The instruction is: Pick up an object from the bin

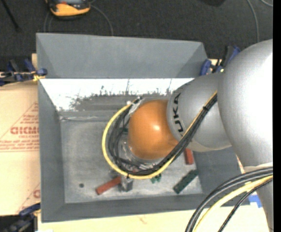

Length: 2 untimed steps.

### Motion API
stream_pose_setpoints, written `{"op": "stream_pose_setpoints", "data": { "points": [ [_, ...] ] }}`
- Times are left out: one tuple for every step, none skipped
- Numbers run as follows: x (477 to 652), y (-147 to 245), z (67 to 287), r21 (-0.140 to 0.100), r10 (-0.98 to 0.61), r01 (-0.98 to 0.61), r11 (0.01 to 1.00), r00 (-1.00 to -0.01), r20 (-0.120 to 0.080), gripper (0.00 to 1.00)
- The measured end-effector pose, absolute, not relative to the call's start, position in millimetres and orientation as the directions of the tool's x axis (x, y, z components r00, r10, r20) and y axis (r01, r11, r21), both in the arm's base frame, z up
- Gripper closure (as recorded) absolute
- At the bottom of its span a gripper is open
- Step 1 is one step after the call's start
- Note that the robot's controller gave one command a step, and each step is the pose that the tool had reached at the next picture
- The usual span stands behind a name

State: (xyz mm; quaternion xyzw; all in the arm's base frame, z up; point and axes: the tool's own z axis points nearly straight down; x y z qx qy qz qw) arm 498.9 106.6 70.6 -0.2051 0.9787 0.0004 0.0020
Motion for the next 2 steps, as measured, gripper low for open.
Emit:
{"op": "stream_pose_setpoints", "data": {
  "points": [
    [498.8,107,71,0.000,-0.401,-0.401,0.916,-0.916,-0.004,1.00],
    [493.4,115,119,0.001,-0.399,-0.399,0.917,-0.917,0.006,1.00]
  ]
}}
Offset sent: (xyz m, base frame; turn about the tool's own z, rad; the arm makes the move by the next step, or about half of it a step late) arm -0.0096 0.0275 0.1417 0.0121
